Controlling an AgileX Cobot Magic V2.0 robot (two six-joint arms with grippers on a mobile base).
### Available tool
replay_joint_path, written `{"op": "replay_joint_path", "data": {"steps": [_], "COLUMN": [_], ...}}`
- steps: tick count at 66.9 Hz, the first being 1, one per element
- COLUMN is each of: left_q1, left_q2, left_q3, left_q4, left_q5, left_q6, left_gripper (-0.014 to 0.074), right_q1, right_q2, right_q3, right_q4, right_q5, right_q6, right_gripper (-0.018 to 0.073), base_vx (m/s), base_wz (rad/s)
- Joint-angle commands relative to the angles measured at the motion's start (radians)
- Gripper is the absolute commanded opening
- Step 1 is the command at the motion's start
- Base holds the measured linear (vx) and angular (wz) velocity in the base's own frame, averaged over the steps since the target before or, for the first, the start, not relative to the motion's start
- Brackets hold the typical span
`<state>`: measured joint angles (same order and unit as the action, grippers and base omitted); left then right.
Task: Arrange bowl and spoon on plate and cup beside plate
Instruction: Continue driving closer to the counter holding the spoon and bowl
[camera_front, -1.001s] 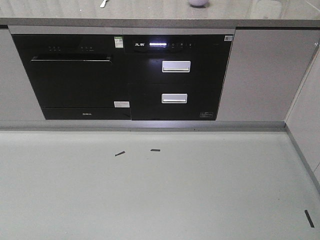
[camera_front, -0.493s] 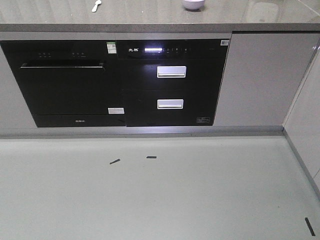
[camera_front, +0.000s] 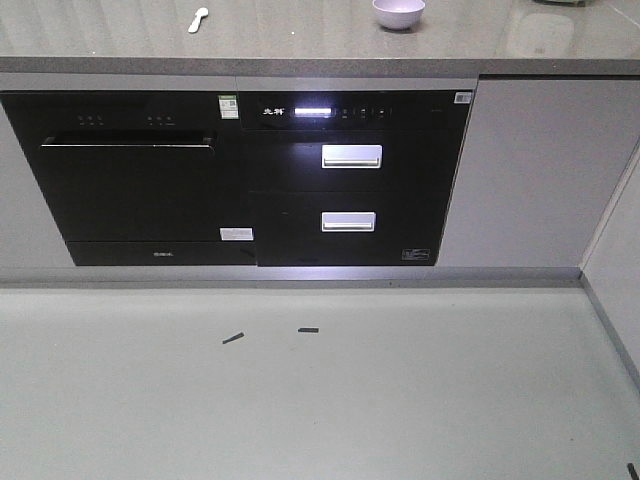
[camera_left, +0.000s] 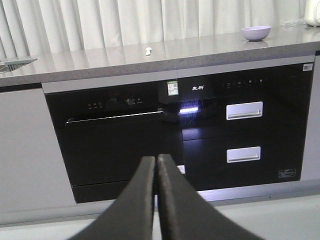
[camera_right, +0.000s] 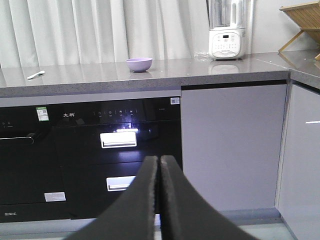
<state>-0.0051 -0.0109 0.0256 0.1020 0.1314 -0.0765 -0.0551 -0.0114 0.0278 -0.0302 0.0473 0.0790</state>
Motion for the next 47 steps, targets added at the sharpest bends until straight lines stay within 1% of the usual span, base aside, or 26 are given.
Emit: {"op": "replay_joint_path", "data": {"steps": [1,47], "left_q1": [0.002,0.002], "left_q2": [-0.003,-0.003], "left_q3": [-0.008,-0.008], "left_q4": [-0.001,-0.001], "left_q5": [-0.067,-0.067], "left_q6": [-0.006,-0.006], "left_gripper": [-0.0006,-0.0006], "right_q1": [-0.001,-0.001], "right_q2": [-0.011,-0.011], "right_q3": [0.004,0.004], "right_q4": [-0.004,-0.004], "right_q5": [-0.07,-0.07], "right_q6": [-0.002,-0.002], "right_gripper": [-0.0003,-0.0003], "base_vx": [0.13,0.11], "base_wz": [0.03,0.01]}}
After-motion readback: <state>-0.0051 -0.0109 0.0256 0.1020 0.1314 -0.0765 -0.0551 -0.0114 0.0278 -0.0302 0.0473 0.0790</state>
